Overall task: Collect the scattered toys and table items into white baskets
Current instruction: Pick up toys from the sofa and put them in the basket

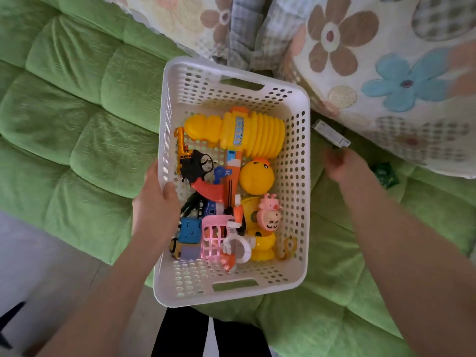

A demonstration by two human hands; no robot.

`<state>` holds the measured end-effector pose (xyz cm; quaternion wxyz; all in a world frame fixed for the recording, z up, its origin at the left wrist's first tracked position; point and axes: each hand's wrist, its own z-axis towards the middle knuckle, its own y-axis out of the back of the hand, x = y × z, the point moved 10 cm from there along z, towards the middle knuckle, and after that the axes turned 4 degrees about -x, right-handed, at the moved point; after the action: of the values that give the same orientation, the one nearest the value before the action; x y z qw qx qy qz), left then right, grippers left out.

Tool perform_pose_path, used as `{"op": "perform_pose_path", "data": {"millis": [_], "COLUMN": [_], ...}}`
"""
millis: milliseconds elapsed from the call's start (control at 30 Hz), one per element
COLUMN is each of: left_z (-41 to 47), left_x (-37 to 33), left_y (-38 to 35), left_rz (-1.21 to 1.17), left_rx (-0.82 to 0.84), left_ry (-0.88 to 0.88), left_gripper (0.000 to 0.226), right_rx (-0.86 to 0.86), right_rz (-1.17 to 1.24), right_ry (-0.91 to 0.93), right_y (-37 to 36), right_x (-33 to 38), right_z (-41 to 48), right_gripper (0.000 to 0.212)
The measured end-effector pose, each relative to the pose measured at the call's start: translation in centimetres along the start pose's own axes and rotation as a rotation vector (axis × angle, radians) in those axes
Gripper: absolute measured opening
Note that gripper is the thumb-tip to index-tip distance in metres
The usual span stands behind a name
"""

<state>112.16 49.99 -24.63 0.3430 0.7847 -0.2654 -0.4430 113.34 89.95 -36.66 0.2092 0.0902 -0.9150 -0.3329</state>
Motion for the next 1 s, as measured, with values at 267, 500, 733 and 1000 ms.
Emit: {"op": "perform_pose_path", "data": {"millis": [267, 500, 733, 1000], "left_z": [0.4, 0.5, 0.0, -0.2], "left_x": [0.3, 0.6, 0.5, 0.2], "left_y": [-0.1, -0.5, -0.7, -0.8], "left_rz": [-0.047, -0.071, -0.04, -0.054], "left_rx": [-0.021, -0.001, 0.037, 0.106], "left_ry": [0.04, 0.062, 0.067, -0.008], "left_gripper": [0.036, 0.038, 0.047, 0.05], "right_rx": [-0.029, -0.071, 0.111, 0.044], "right_rz": [-0.299, -0.067, 1.774, 0.918], "right_ry": [0.083, 0.175, -0.509, 0.033], "right_y": [-0.2, 0.4, -3.6, -2.1], "right_x": [3.5, 3.4, 1.0, 0.9], "right_z": [4.1, 1.4, -6.4, -13.5], "right_gripper": [0.043, 0.048, 0.019, 0.009]}}
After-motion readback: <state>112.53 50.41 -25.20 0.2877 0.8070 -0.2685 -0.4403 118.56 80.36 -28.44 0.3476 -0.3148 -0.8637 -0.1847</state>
